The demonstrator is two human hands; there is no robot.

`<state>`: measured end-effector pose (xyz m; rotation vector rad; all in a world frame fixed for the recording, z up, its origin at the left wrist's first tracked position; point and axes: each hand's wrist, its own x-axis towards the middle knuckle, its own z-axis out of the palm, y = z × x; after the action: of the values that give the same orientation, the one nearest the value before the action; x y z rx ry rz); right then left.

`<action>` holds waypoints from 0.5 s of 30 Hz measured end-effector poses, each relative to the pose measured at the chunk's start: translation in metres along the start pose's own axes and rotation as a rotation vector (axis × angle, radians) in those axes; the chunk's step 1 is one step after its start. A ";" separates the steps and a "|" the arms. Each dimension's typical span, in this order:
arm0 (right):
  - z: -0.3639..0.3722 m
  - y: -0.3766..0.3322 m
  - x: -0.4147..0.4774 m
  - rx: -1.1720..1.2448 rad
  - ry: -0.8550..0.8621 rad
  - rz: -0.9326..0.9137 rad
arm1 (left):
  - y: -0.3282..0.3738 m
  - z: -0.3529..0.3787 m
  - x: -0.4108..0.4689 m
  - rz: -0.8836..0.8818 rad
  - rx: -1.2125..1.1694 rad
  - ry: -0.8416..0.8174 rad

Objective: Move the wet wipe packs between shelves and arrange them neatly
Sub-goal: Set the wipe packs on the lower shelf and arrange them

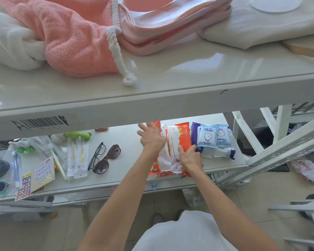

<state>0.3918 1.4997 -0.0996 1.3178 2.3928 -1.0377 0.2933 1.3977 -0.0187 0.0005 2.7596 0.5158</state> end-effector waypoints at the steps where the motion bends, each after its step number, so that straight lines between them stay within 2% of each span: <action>1: 0.000 0.002 0.002 0.008 -0.013 -0.006 | 0.007 0.012 -0.002 0.021 0.011 -0.008; 5: -0.005 0.011 0.008 0.050 -0.066 -0.043 | 0.022 0.036 -0.005 0.085 0.002 -0.085; 10: -0.012 0.019 0.010 0.084 -0.059 -0.120 | -0.007 0.042 -0.005 0.040 0.056 -0.044; 15: -0.014 0.022 0.007 0.070 -0.009 -0.172 | -0.035 0.050 0.001 -0.053 -0.181 0.054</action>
<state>0.4071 1.5215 -0.1035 1.1424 2.5206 -1.1792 0.3103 1.3830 -0.0750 -0.1304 2.7457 0.7600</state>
